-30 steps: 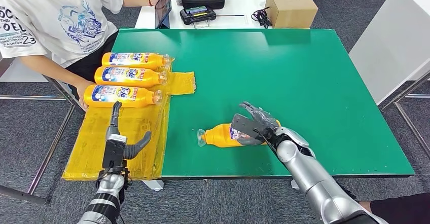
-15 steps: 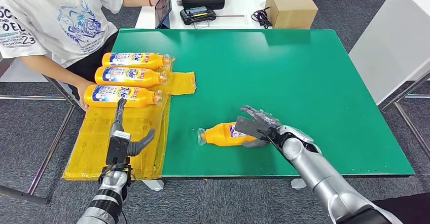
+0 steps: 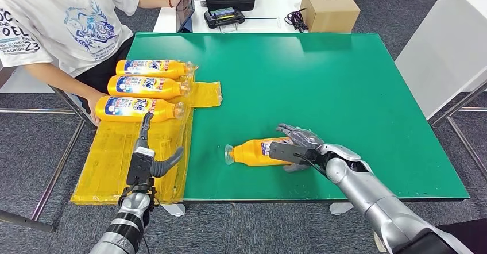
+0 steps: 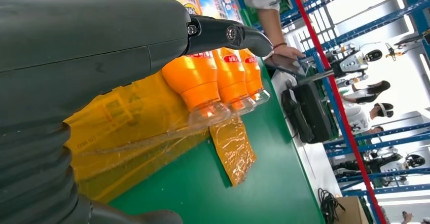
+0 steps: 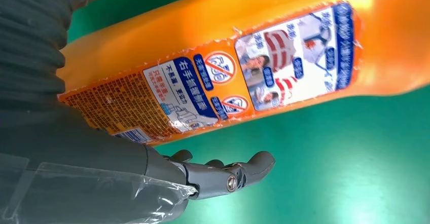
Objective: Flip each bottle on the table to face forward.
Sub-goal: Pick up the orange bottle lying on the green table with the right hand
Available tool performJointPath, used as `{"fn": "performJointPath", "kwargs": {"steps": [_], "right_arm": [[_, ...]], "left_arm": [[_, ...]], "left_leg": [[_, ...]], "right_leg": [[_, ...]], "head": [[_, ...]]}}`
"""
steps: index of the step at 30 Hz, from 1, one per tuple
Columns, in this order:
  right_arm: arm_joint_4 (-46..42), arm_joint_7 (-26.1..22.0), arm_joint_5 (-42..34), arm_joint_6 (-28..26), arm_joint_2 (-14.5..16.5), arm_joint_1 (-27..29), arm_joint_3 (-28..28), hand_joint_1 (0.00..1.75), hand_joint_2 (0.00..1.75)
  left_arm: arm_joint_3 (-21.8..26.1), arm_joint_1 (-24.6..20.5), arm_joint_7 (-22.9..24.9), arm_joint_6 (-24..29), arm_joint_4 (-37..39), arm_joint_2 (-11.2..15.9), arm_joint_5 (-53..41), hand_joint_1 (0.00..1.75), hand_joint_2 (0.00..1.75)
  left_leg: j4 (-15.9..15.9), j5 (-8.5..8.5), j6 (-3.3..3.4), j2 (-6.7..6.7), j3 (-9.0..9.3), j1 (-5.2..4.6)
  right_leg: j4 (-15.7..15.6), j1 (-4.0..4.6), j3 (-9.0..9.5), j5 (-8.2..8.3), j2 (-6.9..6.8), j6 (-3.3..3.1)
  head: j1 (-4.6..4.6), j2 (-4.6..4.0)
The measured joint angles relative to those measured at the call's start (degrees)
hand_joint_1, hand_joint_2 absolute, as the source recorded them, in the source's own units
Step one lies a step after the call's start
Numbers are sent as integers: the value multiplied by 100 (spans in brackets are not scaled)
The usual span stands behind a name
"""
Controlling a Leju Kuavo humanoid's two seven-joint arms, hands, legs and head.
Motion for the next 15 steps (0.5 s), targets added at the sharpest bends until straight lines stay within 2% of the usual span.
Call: {"fn": "performJointPath", "kwargs": {"steps": [12, 13, 14, 15], "right_arm": [[-13, 367, 246, 124, -189, -206, 524, 0, 175], [-12, 377, 257, 119, -192, -214, 550, 3, 175], [-11, 386, 270, 112, -194, -220, 572, 17, 175], [-11, 395, 285, 101, -196, -226, 596, 51, 175]], "left_arm": [[-31, -60, 0, -143, 139, -119, 134, 0, 175], [-33, -63, 0, -146, 140, -126, 137, 0, 175], [-36, -65, 0, -148, 142, -130, 144, 0, 175], [-38, -67, 0, -149, 143, -133, 155, 0, 175]], "left_leg": [[1, 0, 1, 2, 2, -1], [1, 0, 1, 2, 2, -1], [1, 0, 1, 2, 2, -1], [1, 0, 1, 2, 2, -1]], "right_leg": [[-1, -1, 2, 1, 1, 2], [-1, -1, 2, 1, 1, 2], [-1, 0, 2, 1, 1, 2], [0, 0, 2, 1, 1, 2]], "head": [[0, 0], [0, 0], [0, 0], [0, 0]]}}
